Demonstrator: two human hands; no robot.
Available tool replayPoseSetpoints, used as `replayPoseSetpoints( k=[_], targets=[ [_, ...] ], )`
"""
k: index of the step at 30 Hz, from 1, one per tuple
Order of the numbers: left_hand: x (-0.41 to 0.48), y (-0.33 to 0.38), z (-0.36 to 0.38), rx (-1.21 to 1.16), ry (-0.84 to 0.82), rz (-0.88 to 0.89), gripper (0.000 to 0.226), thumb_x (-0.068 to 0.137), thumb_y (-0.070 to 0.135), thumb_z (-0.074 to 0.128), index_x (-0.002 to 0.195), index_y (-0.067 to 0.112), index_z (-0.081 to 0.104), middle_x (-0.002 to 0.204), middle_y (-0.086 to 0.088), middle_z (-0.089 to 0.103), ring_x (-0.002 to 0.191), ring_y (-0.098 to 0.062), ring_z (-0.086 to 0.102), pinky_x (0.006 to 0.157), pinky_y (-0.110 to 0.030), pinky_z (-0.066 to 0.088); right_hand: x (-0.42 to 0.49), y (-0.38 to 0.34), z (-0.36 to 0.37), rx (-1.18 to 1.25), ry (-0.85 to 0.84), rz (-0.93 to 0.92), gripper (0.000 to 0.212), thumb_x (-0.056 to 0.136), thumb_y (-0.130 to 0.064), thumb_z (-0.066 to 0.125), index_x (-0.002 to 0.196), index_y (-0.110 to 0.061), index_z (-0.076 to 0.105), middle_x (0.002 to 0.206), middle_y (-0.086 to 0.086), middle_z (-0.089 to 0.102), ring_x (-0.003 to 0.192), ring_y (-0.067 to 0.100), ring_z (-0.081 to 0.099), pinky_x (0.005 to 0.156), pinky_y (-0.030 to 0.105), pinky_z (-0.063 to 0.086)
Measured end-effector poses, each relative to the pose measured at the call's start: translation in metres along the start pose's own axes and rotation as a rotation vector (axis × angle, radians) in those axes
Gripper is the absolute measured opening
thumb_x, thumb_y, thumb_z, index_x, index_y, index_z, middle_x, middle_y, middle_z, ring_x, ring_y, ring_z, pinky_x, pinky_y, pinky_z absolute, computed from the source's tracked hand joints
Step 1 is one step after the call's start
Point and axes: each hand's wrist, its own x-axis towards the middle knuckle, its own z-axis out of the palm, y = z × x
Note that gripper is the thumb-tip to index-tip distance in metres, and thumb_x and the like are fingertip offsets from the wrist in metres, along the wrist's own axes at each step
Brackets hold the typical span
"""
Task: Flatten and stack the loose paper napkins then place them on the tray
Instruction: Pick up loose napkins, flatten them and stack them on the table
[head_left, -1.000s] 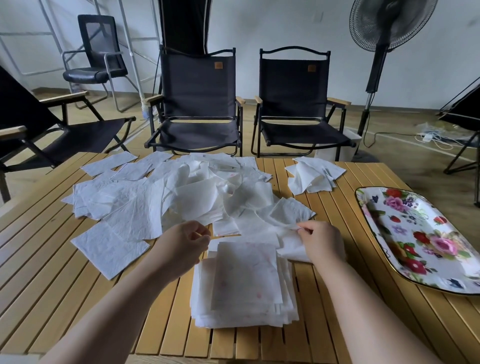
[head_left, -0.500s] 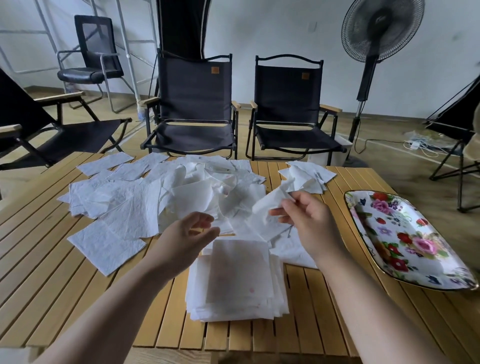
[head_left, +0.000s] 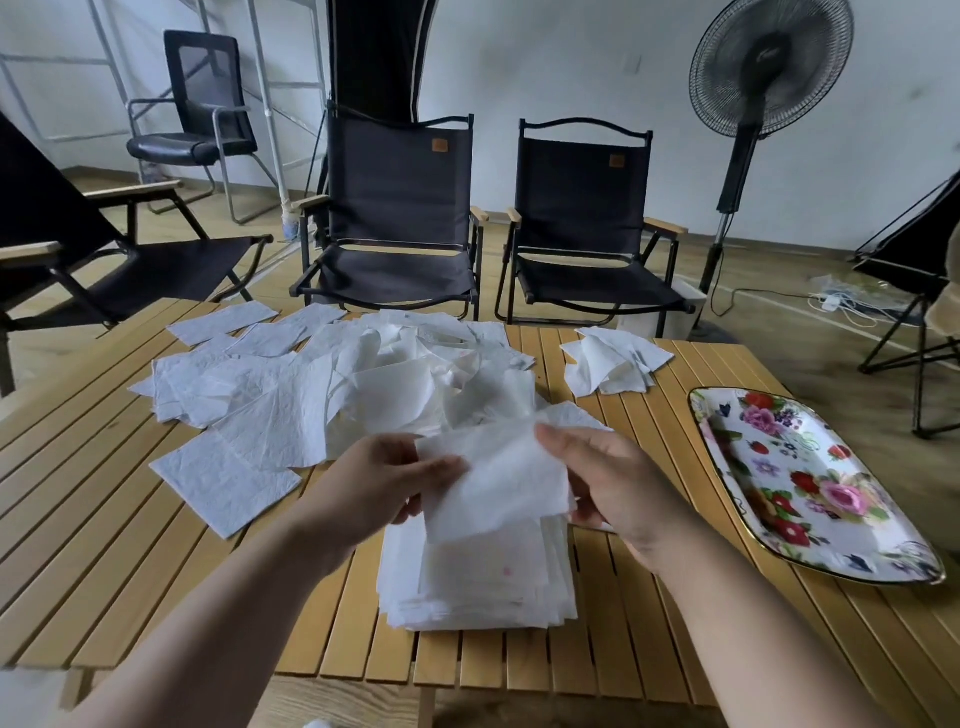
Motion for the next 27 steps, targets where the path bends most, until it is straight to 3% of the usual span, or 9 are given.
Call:
replayPoseSetpoints(
  k=[3, 5, 8, 10, 12, 14, 19, 23, 27],
  targets=[
    [0.000, -0.004, 0.002, 0.246, 0.000, -0.057, 0.039, 0.090, 0.035, 0.071, 0.078, -0.001, 0.065, 0.053, 0.003, 0.046, 0.049, -0.010, 0.034, 0.049, -0.022, 0.026, 0.006, 0.011, -0.003, -0.304, -0.061, 0.103, 0.027, 0.093, -0.034, 0.070, 0.082, -0.009, 0.071, 0.062, 0.000, 0.063, 0.045, 0.009, 0.052, 0.051, 0.021, 0.041],
    [0.002, -0.008, 0.004, 0.358, 0.019, -0.089, 0.034, 0.091, 0.028, 0.071, 0.064, 0.010, 0.058, 0.049, 0.005, 0.046, 0.043, -0.007, 0.035, 0.046, -0.019, 0.028, 0.009, 0.018, -0.004, -0.475, -0.130, 0.194, 0.031, 0.095, -0.037, 0.066, 0.083, -0.009, 0.069, 0.066, 0.003, 0.068, 0.044, 0.009, 0.051, 0.055, 0.024, 0.041],
    [0.008, -0.015, 0.004, 0.506, 0.020, -0.112, 0.034, 0.089, 0.031, 0.072, 0.064, 0.015, 0.056, 0.053, 0.004, 0.049, 0.047, -0.009, 0.039, 0.049, -0.022, 0.032, 0.012, 0.023, -0.002, -0.660, -0.159, 0.283, 0.041, 0.097, -0.049, 0.057, 0.086, -0.012, 0.070, 0.061, -0.001, 0.070, 0.044, 0.008, 0.051, 0.063, 0.027, 0.042],
    [0.011, -0.020, 0.005, 0.629, 0.058, -0.119, 0.036, 0.089, 0.043, 0.069, 0.068, 0.016, 0.058, 0.059, 0.006, 0.053, 0.053, -0.011, 0.043, 0.054, -0.025, 0.034, 0.018, 0.030, -0.002, -0.689, -0.011, 0.268, 0.043, 0.095, -0.053, 0.058, 0.074, -0.016, 0.067, 0.054, -0.003, 0.063, 0.049, 0.011, 0.053, 0.062, 0.027, 0.043],
    [0.012, -0.019, 0.005, 0.718, 0.144, -0.101, 0.036, 0.091, 0.050, 0.062, 0.078, 0.017, 0.061, 0.067, 0.007, 0.058, 0.057, -0.009, 0.047, 0.053, -0.024, 0.035, 0.031, 0.044, -0.005, -0.650, 0.219, 0.178, 0.032, 0.093, -0.043, 0.065, 0.074, -0.017, 0.064, 0.062, -0.005, 0.064, 0.057, 0.013, 0.058, 0.057, 0.026, 0.045],
    [0.012, -0.015, 0.004, 0.719, 0.208, -0.080, 0.031, 0.095, 0.049, 0.057, 0.087, 0.019, 0.062, 0.073, 0.005, 0.062, 0.059, -0.007, 0.050, 0.051, -0.023, 0.036, 0.047, 0.059, -0.009, -0.661, 0.381, 0.073, 0.005, 0.092, -0.025, 0.067, 0.088, -0.021, 0.066, 0.082, -0.007, 0.066, 0.072, 0.011, 0.061, 0.057, 0.025, 0.047],
    [0.017, -0.022, -0.004, 0.697, 0.249, -0.083, 0.020, 0.095, 0.042, 0.058, 0.090, 0.023, 0.062, 0.074, 0.006, 0.062, 0.058, -0.007, 0.051, 0.048, -0.021, 0.034, 0.084, 0.089, -0.011, -0.761, 0.352, 0.005, 0.034, 0.093, -0.008, 0.064, 0.121, -0.026, 0.065, 0.119, -0.008, 0.060, 0.100, 0.011, 0.055, 0.070, 0.019, 0.044],
    [0.022, -0.028, -0.012, 0.678, 0.283, -0.095, 0.017, 0.093, 0.041, 0.060, 0.088, 0.026, 0.064, 0.081, 0.006, 0.067, 0.070, -0.013, 0.061, 0.058, -0.027, 0.047, 0.100, 0.100, -0.011, -0.815, 0.377, -0.002, 0.023, 0.094, -0.019, 0.067, 0.116, -0.025, 0.071, 0.120, -0.003, 0.060, 0.102, 0.016, 0.059, 0.084, 0.028, 0.053],
    [0.027, -0.028, -0.013, 0.687, 0.311, -0.083, 0.014, 0.093, 0.038, 0.060, 0.087, 0.026, 0.066, 0.085, 0.005, 0.068, 0.078, -0.016, 0.063, 0.072, -0.034, 0.054, 0.101, 0.101, -0.010, -0.829, 0.427, -0.047, 0.013, 0.097, -0.021, 0.063, 0.104, -0.026, 0.074, 0.114, -0.004, 0.061, 0.096, 0.016, 0.060, 0.074, 0.023, 0.050]
  ],
)
